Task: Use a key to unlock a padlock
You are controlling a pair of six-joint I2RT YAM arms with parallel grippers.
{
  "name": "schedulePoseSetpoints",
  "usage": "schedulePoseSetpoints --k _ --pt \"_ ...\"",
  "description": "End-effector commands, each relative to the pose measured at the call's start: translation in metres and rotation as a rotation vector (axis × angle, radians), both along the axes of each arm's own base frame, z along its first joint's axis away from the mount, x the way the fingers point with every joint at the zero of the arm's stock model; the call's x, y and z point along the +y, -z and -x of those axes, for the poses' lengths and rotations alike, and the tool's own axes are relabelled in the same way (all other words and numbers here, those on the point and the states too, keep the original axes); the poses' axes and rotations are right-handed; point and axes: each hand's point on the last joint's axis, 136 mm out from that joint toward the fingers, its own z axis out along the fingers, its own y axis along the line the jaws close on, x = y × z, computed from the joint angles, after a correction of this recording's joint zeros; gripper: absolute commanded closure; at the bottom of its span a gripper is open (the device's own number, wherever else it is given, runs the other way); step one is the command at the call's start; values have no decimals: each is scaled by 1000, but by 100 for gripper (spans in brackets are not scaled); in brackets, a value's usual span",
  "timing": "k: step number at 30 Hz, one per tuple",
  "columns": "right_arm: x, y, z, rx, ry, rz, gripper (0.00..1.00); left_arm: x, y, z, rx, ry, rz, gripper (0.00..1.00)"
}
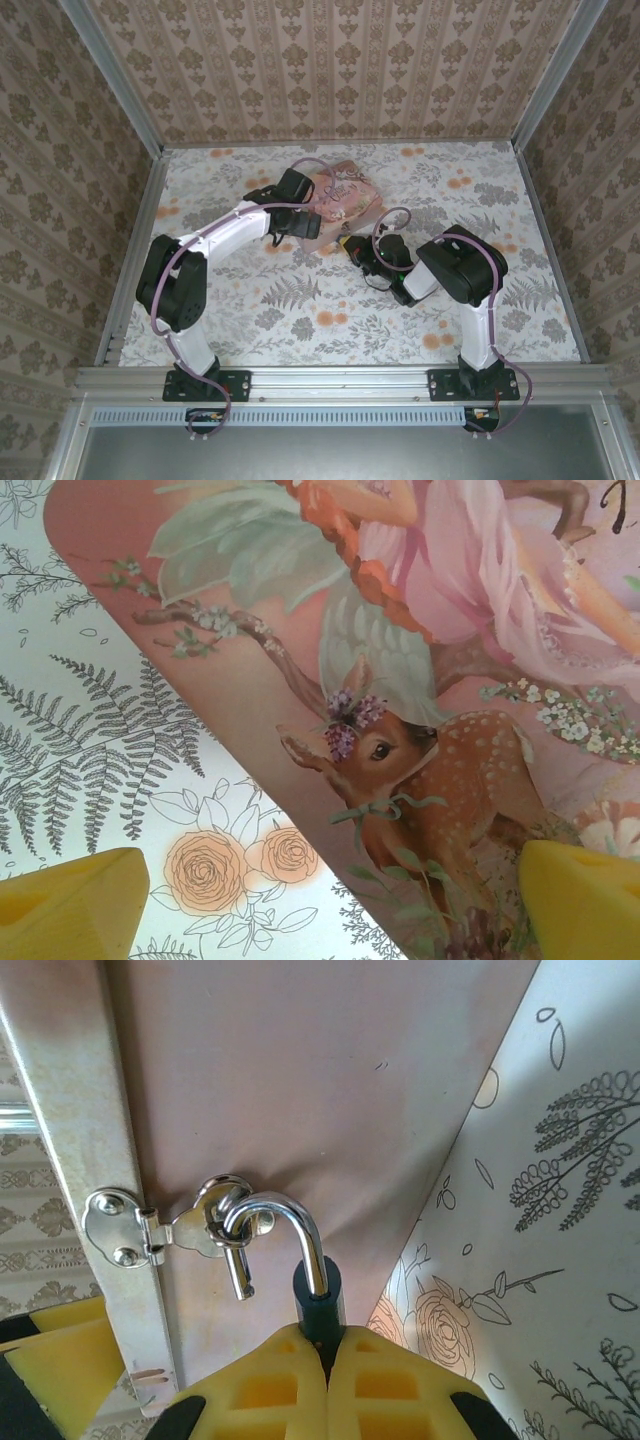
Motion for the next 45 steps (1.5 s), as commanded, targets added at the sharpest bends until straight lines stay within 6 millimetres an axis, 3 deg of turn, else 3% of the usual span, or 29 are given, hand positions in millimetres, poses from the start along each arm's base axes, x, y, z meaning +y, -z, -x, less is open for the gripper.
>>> schedulePoseSetpoints --k 1,22,33,37,45 --pt "-27 27 -10 79 148 43 100 25 40 23 127 -11 -123 6" --pt "-64 6 -50 19 259 129 100 26 59 30 176 -6 -132 12" --pt "-83 0 -67 -19 366 -15 100 23 65 31 192 -7 -123 14" --pt "-83 -1 -68 7 328 50 100 24 67 31 195 -8 -124 14" --pt "-87 25 -51 206 102 319 100 23 71 30 206 0 -131 16"
